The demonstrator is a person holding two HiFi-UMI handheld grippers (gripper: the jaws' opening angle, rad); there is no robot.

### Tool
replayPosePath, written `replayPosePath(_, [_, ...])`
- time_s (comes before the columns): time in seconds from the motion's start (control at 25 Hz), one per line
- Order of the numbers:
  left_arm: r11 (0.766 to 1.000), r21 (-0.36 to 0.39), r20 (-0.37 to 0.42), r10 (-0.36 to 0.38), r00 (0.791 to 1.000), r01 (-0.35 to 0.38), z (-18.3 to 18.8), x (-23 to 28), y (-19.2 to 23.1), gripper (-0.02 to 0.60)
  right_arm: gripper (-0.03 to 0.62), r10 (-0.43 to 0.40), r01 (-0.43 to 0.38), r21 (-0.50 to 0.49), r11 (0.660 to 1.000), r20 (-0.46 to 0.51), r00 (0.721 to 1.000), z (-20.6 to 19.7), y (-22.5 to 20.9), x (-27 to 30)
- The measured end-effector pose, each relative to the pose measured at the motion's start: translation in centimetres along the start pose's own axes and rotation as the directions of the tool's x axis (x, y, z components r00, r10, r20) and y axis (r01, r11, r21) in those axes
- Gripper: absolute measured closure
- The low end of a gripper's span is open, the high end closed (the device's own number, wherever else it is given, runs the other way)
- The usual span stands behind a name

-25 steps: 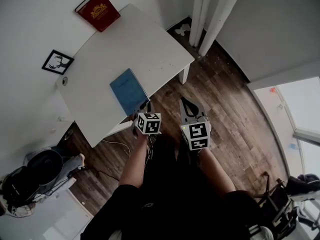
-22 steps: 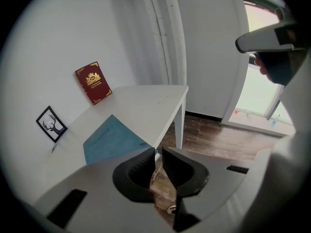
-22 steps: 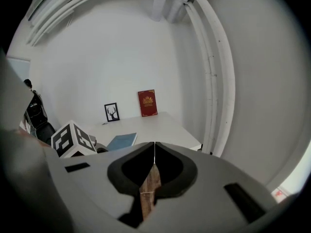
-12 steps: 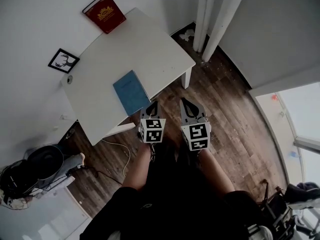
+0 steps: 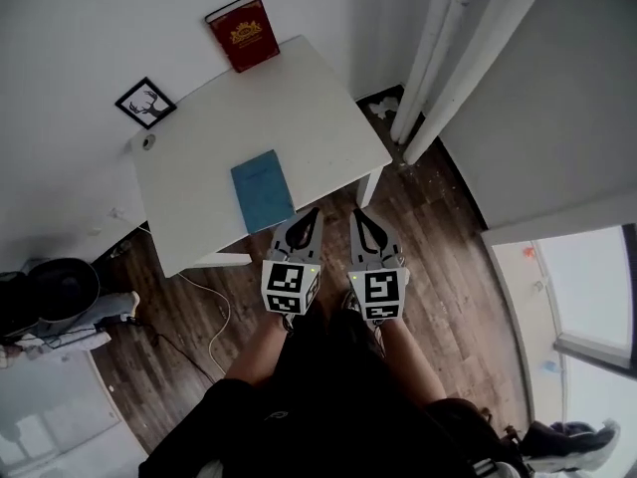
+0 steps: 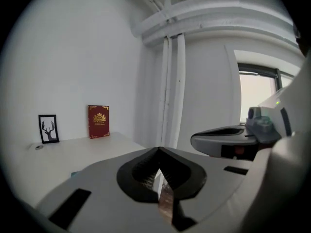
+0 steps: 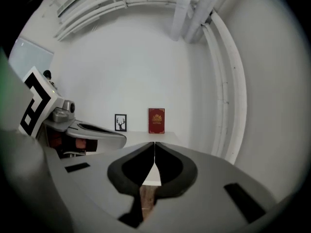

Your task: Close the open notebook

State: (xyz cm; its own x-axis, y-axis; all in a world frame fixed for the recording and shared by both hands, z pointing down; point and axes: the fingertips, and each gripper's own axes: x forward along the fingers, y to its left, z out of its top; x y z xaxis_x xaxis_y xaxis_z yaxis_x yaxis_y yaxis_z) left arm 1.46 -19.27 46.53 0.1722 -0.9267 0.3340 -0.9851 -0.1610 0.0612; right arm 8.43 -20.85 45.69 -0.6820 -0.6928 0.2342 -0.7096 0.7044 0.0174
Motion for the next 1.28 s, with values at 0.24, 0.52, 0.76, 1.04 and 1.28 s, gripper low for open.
replayPosePath(0.24, [0.997,-0.022,0.152,0.079,0.985,-0.076,3.7,-4.7,1.6,0.58,0.572,0.083,-0.076,-0.046,0.996,0.175,0.981,5.4,2.7,-0.5])
replayPosePath(0.52, [0.99,-0.003,0.258,0.135,0.957,-0.139,7.6,-8.0,2.4,0.58,0.572,0.184,-0.165,-0.096,0.982,0.246,0.952,9.7,5.8,-1.2])
replayPosePath(0.76, [0.989,-0.009,0.241,0.145,0.96,-0.147,6.6,-8.8,2.2,0.58,0.572,0.213,-0.19,-0.114,0.975,0.238,0.948,9.7,7.3,-2.0])
replayPosePath(1.04, [0.992,0.008,0.209,0.122,0.97,-0.127,5.8,-8.4,1.7,0.58,0.572,0.203,-0.183,-0.104,0.978,0.227,0.953,8.9,7.0,-1.9])
replayPosePath(1.28, [0.992,0.022,0.189,0.121,0.974,-0.128,5.3,-8.3,1.8,0.58,0.572,0.191,-0.179,-0.076,0.981,0.22,0.957,8.6,7.0,-1.7])
